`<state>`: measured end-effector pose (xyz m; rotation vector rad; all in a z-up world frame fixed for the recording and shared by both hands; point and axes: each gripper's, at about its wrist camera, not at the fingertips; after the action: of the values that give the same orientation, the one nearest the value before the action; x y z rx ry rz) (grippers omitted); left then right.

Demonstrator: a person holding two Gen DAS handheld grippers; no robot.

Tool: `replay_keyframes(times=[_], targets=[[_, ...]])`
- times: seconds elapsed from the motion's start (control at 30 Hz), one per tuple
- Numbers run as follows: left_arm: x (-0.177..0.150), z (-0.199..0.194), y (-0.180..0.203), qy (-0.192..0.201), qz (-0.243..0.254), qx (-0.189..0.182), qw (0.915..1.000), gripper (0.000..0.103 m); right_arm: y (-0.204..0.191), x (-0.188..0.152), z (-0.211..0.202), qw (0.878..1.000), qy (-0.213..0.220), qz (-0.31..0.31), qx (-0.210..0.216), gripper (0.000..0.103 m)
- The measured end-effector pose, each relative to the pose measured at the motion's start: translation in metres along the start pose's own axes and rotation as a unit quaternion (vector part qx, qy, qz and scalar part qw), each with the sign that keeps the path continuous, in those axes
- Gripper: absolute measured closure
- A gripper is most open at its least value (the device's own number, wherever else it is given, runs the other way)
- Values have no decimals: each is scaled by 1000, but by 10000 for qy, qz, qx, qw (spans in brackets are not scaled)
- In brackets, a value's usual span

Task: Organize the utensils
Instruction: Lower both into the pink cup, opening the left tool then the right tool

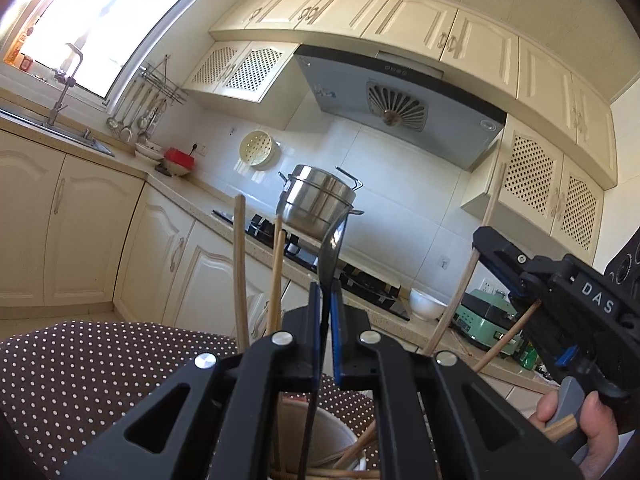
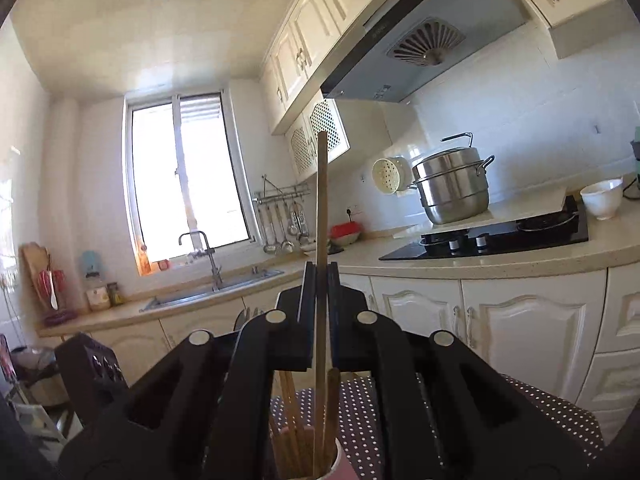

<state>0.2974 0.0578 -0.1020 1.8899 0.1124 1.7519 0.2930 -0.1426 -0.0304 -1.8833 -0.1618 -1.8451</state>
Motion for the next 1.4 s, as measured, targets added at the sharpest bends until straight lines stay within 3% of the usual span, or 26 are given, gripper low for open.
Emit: replay_keyframes(times=[0.2,0.27,0.33,0.6,0.77,1.0,1.3,1.4], targets=[[-1,-10,1,-246,65,181,9995,96,-19,-7,-13,9989,-15,-448,-97,97],[-2,-13,1,-332,85,243,9991,89,-22,-9,-16,9987,-24,-487,-127,97],[-1,-17,2,-397,72,270,9988,70,-23,-12,-19,9986,-62,-499,-153,97],[7,-40,6,-513,303,631,9962,51,-32,-20,-30,9976,-186,-614,-261,96],[12,-48,6,-780,359,890,9923,46,-36,-21,-34,9969,-254,-669,-319,96],[21,-58,18,-984,833,1428,9813,39,-39,-23,-35,9958,-438,-699,-386,95],[28,-66,33,-1103,1212,1766,9705,35,-45,-25,-42,9940,-629,-767,-462,95],[29,-71,37,-1127,1246,1791,9694,34,-45,-25,-45,9939,-645,-737,-500,81]])
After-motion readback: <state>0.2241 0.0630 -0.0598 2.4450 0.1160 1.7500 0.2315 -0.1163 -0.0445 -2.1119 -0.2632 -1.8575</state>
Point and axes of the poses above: each gripper's, at about its wrist camera, not at the fingertips, and z roughly the way its jaws point, y to its right, x to its top, and after that the axes turned 4 degrees about -x, right-handed
